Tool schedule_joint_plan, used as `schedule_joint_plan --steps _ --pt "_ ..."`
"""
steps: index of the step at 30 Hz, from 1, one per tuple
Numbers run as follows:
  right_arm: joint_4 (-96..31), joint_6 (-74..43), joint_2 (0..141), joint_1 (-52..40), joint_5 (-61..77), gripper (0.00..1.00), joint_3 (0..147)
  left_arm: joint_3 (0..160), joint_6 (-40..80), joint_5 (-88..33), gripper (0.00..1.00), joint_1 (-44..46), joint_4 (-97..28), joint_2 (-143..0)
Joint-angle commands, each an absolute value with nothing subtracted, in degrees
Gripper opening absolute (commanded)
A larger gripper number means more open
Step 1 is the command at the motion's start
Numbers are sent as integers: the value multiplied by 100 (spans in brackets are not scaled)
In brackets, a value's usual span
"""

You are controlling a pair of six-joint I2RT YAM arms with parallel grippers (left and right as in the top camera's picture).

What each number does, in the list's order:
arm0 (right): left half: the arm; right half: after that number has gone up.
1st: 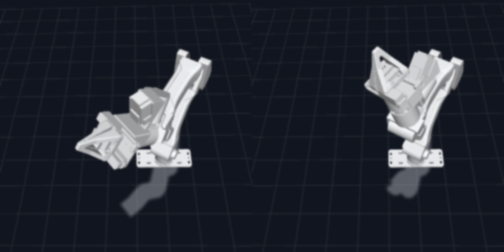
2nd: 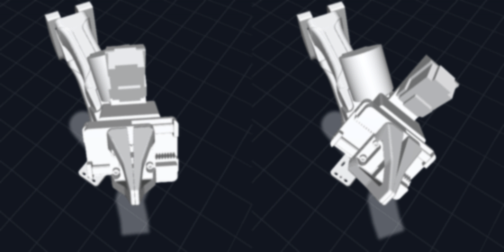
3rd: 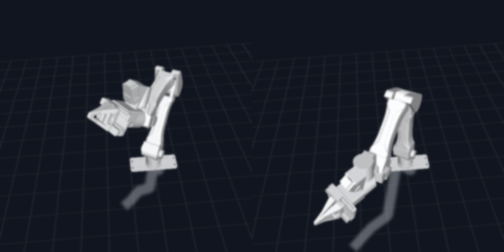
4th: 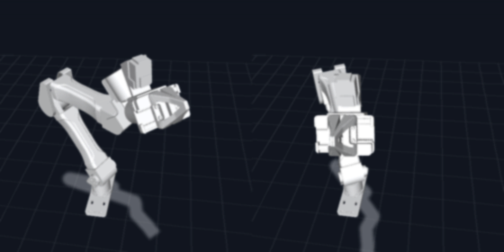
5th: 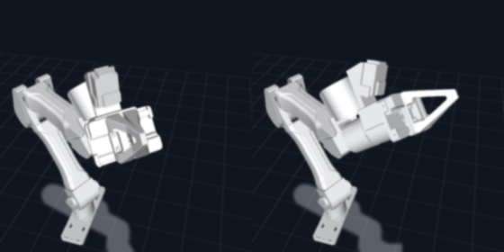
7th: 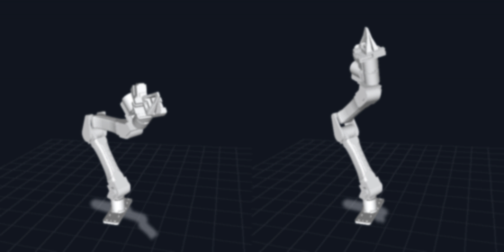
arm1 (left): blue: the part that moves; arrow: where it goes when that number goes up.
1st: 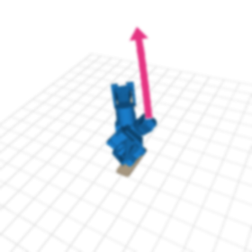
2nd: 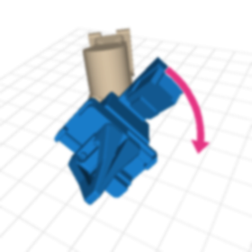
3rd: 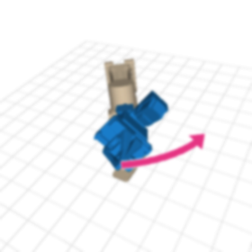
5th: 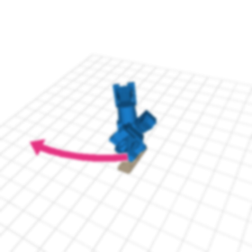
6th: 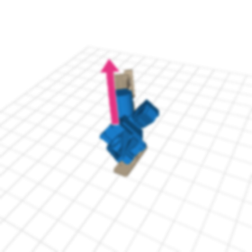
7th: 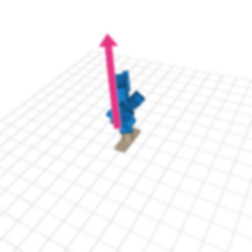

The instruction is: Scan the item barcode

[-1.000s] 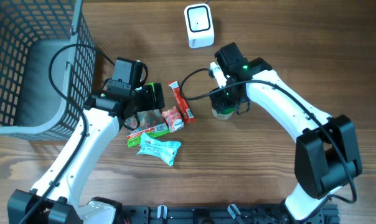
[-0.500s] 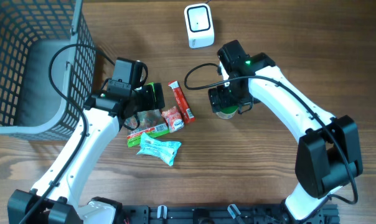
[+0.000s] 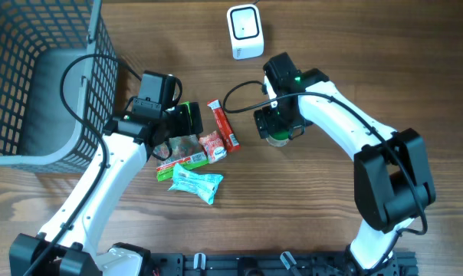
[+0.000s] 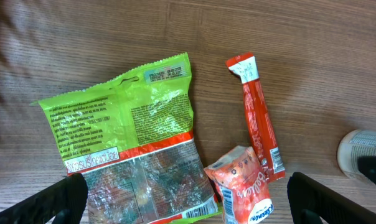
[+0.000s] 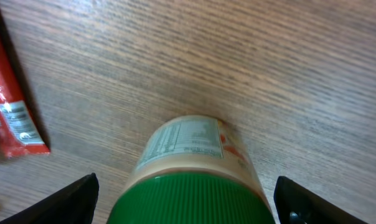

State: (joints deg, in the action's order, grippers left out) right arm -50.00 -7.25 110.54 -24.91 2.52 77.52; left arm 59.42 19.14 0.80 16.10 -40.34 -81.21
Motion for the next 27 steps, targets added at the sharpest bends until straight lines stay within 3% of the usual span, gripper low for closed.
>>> schedule_joint_plan --steps 1,6,14,18,21,22,24,27 --pt "-4751 -764 11168 -2467 189 88 7413 5924 1822 93 100 1586 -4036 -8156" --pt "-4283 -751 11168 -2467 -25 85 7144 5924 1822 93 100 1586 -4036 -8156" --pt "-4528 -760 11144 -2467 -64 85 7428 5924 1822 93 100 1586 -4036 -8156" --pt "-4576 -755 11144 -2467 -43 77 7426 5924 1822 93 100 1586 -4036 -8156" --pt "-4606 -766 11122 -2467 -40 48 7461 5924 1822 93 100 1586 -4036 -8156" --pt "-4768 -624 11045 -2467 -40 32 7640 5924 1822 93 100 1586 -4036 -8156" --pt "-5144 -449 10840 -2467 -43 24 8001 5924 1822 93 100 1586 -4036 -8156" --pt "-5721 -482 10567 -2467 -40 24 8621 5924 1822 93 100 1586 -4036 -8156"
